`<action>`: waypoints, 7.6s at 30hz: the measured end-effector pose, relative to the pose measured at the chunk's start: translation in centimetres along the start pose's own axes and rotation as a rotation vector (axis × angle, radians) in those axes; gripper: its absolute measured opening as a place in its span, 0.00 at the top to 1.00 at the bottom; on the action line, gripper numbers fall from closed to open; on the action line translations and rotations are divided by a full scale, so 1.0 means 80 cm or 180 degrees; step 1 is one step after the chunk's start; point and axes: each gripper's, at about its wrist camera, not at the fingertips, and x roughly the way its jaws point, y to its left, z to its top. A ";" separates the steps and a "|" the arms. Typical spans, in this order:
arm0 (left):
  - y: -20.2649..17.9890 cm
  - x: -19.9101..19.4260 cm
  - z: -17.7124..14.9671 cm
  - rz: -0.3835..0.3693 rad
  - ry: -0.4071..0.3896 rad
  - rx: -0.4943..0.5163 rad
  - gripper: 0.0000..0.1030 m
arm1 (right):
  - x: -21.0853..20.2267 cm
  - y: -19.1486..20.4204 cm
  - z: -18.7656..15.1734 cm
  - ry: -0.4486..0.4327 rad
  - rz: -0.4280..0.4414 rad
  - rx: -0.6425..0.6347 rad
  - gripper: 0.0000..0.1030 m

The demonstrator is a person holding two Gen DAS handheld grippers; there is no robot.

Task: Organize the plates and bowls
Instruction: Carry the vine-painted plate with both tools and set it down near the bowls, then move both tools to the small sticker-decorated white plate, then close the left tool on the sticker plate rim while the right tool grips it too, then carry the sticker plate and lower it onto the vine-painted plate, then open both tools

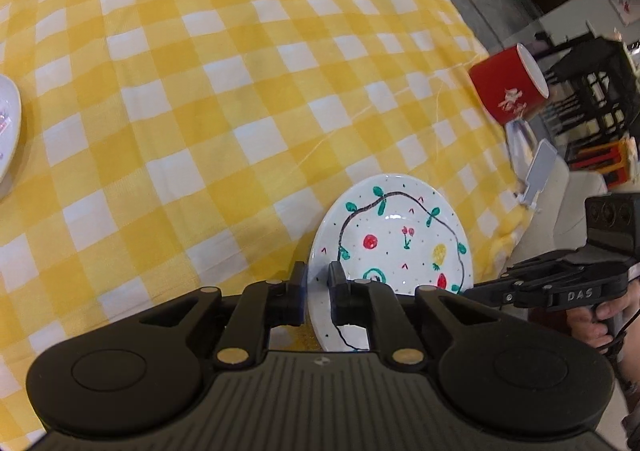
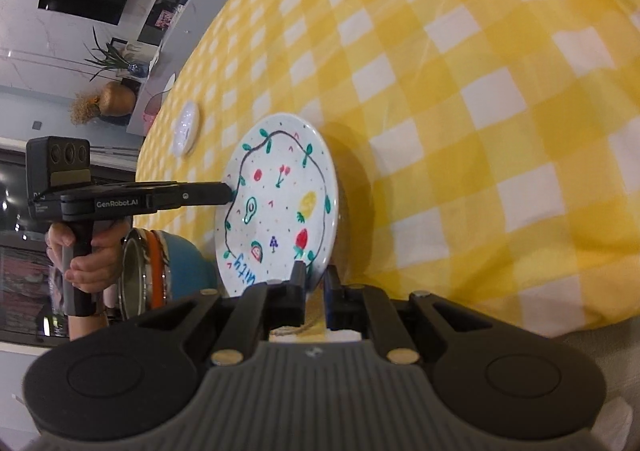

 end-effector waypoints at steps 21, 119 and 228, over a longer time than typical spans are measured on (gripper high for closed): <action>-0.055 0.016 -0.011 0.0754 -0.0006 0.0469 0.85 | 0.002 0.017 -0.007 -0.0044 -0.0243 -0.0198 0.91; 0.227 -0.109 -0.051 0.0869 -0.1772 -0.2621 0.95 | 0.354 0.339 0.203 -0.0179 -0.1523 -0.2053 0.98; -0.149 -0.059 -0.095 0.0833 -0.1190 -0.0492 0.27 | 0.032 0.094 -0.011 -0.0803 -0.1245 -0.1146 0.66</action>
